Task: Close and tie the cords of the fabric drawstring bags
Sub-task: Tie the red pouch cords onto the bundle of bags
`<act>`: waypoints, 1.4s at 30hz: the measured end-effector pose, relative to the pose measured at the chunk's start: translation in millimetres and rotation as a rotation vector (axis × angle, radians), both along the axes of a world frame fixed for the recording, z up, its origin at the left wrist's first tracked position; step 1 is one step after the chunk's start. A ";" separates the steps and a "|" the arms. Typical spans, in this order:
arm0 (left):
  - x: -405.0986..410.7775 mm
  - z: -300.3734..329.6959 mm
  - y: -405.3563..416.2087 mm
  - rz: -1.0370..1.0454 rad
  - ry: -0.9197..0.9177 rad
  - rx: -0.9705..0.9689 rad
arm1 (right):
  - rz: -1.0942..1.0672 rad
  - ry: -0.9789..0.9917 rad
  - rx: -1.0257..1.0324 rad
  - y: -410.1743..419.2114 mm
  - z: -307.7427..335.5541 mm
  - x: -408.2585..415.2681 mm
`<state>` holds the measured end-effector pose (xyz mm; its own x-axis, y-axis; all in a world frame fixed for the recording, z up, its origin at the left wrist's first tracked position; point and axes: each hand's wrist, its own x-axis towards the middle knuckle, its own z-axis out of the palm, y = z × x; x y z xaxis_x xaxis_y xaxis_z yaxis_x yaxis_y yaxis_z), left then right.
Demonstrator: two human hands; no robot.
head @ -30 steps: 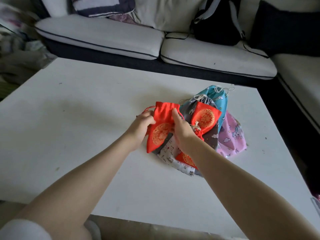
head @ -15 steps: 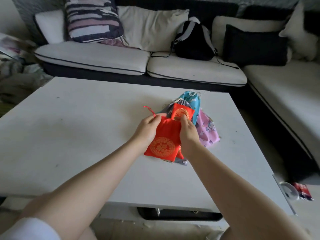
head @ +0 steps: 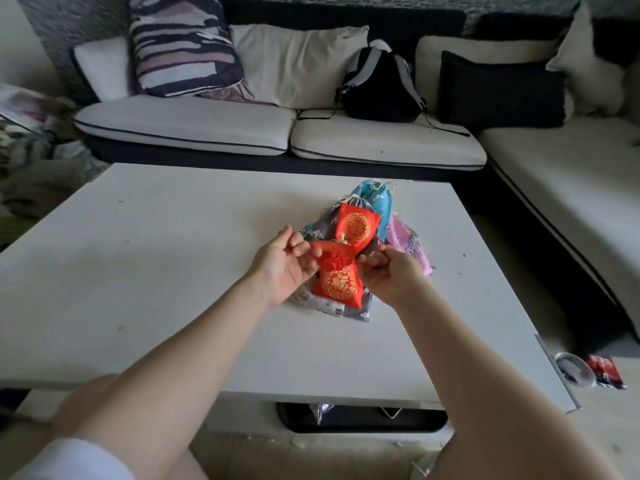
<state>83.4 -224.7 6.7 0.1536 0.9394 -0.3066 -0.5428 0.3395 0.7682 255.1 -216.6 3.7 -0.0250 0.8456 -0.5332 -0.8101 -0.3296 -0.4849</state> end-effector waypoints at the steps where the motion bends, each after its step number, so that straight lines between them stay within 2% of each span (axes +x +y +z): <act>1: -1.2 3.9 0.9 -0.046 0.059 -0.043 | 0.056 -0.046 0.013 -0.6 2.5 1.0; 5: 3.0 8.9 -0.9 -0.239 0.492 -0.024 | 0.263 -0.338 0.101 -6.8 13.7 -1.9; 9: 14.1 12.3 -9.5 -0.482 0.820 0.057 | 0.360 -0.761 0.294 -15.9 26.4 -13.7; 12: 18.0 16.0 -14.4 -0.611 0.824 0.079 | 0.440 -1.221 0.397 -17.4 31.1 -20.2; 14: 19.9 16.5 -16.3 -0.657 0.797 0.096 | 0.476 -1.337 0.460 -16.4 32.4 -23.8; 17: 21.0 14.5 -17.0 -0.622 0.777 0.161 | 0.497 -1.313 0.519 -17.0 35.6 -27.7; 21: 18.6 9.6 -14.8 -0.491 0.686 0.163 | 0.607 -1.094 0.452 -18.5 28.7 -20.0; 23: 15.2 7.1 -12.9 -0.436 0.637 0.134 | 0.657 -1.196 0.456 -21.1 21.4 -14.3; 26: 11.9 0.7 -9.7 -0.356 0.626 0.114 | 0.655 -1.464 0.538 -20.9 15.8 -8.4; 27: 11.9 -1.7 -8.9 -0.312 0.614 0.100 | 0.646 -1.479 0.545 -20.7 16.3 -7.2; 31: 11.1 -4.0 -7.4 -0.155 0.540 0.049 | 0.649 -1.275 0.624 -22.7 23.5 -1.5; 34: 7.7 -0.1 -8.1 -0.198 0.466 0.088 | 0.728 -1.037 0.680 -23.1 22.9 0.6; 36: 8.1 3.5 -9.6 -0.226 0.389 0.120 | 0.667 -0.901 0.627 -19.9 20.0 0.6; 39: 8.6 6.5 -11.3 -0.242 0.357 0.156 | 0.671 -1.008 0.607 -19.6 15.6 -6.0; 42: 4.5 5.3 -11.9 -0.275 0.428 0.201 | 0.721 -1.075 0.636 -23.5 13.4 -12.6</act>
